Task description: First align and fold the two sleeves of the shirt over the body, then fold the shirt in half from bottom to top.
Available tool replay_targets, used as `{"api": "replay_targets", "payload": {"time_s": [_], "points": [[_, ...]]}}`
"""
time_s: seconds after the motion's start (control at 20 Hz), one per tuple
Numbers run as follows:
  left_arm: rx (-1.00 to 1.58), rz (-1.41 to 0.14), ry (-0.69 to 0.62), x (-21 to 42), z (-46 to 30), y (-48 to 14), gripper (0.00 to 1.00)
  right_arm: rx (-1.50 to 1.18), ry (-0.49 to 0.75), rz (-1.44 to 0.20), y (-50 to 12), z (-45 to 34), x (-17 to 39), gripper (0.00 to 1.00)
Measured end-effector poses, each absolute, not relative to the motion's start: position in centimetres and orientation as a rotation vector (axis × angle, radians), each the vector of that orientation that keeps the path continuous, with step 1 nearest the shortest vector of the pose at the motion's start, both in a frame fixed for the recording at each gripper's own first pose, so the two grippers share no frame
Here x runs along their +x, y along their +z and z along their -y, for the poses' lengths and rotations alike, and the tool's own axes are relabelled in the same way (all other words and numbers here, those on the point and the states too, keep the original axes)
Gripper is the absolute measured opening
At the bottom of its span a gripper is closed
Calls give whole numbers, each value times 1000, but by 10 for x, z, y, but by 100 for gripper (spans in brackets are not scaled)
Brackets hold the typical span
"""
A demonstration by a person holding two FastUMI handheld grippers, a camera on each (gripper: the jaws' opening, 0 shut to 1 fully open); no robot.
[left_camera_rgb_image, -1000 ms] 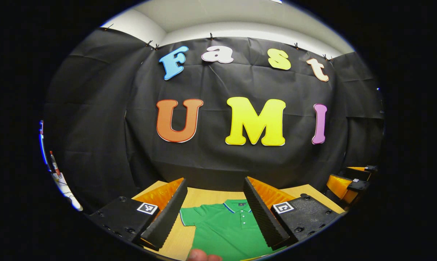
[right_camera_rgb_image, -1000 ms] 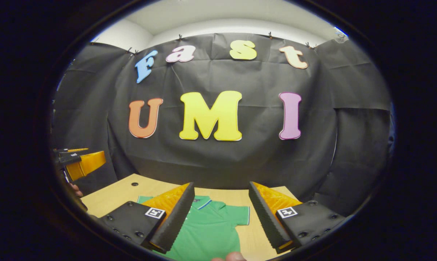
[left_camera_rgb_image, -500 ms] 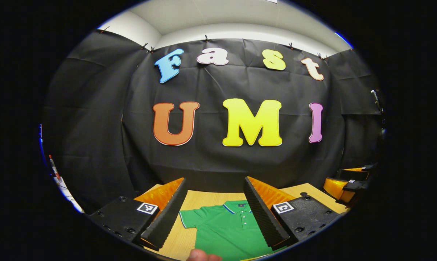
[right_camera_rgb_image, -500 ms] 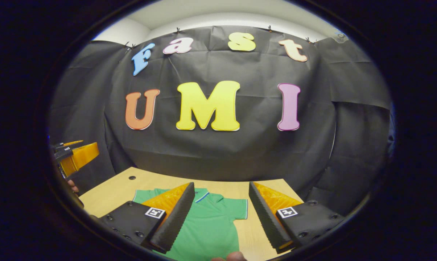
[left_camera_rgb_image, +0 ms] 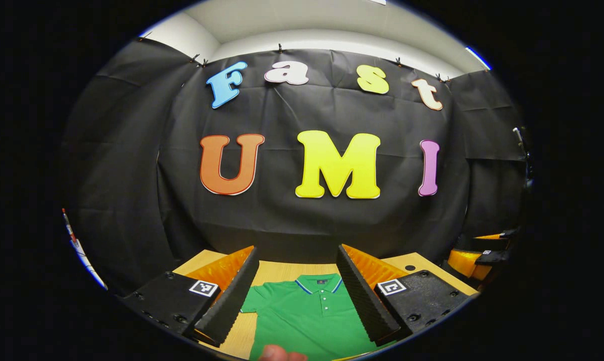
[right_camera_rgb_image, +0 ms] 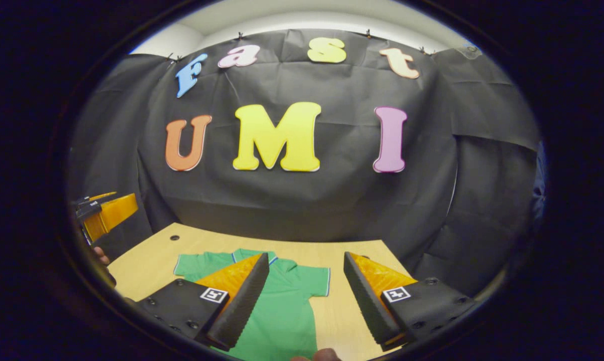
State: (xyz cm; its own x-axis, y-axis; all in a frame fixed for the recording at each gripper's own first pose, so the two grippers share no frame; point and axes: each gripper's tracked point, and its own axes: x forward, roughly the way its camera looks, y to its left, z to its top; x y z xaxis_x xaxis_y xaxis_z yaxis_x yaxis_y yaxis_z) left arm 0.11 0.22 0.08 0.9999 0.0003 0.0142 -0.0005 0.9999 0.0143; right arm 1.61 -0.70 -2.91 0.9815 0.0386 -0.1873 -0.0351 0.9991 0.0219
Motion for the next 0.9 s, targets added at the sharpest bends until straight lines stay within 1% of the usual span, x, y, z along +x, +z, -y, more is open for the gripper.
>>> {"api": "replay_targets", "payload": {"time_s": [0.15, 0.25, 0.3, 0.4, 0.55, 0.6, 0.65, 0.9], "points": [[15, -3, 5, 1, 0, -5, 99, 85, 69, -351, -56, 14, 34, 96], [15, -8, 14, 1, -1, -6, 99, 140, 61, -445, -74, 24, 52, 91], [14, -12, 16, 1, -2, -7, 99, 166, 53, -499, -86, 29, 64, 96], [18, -24, 25, 0, -3, -10, 99, 211, 33, -603, -108, 40, 86, 96], [23, -44, 46, 2, -8, -14, 99, 273, -10, -752, -148, 58, 122, 98], [23, -50, 54, 2, -10, -16, 99, 290, -22, -795, -161, 63, 135, 90], [23, -59, 63, 4, -13, -18, 99, 304, -30, -835, -173, 65, 148, 98], [29, -108, 96, 7, -21, -32, 99, 338, -51, -1005, -232, 69, 201, 98]]}}
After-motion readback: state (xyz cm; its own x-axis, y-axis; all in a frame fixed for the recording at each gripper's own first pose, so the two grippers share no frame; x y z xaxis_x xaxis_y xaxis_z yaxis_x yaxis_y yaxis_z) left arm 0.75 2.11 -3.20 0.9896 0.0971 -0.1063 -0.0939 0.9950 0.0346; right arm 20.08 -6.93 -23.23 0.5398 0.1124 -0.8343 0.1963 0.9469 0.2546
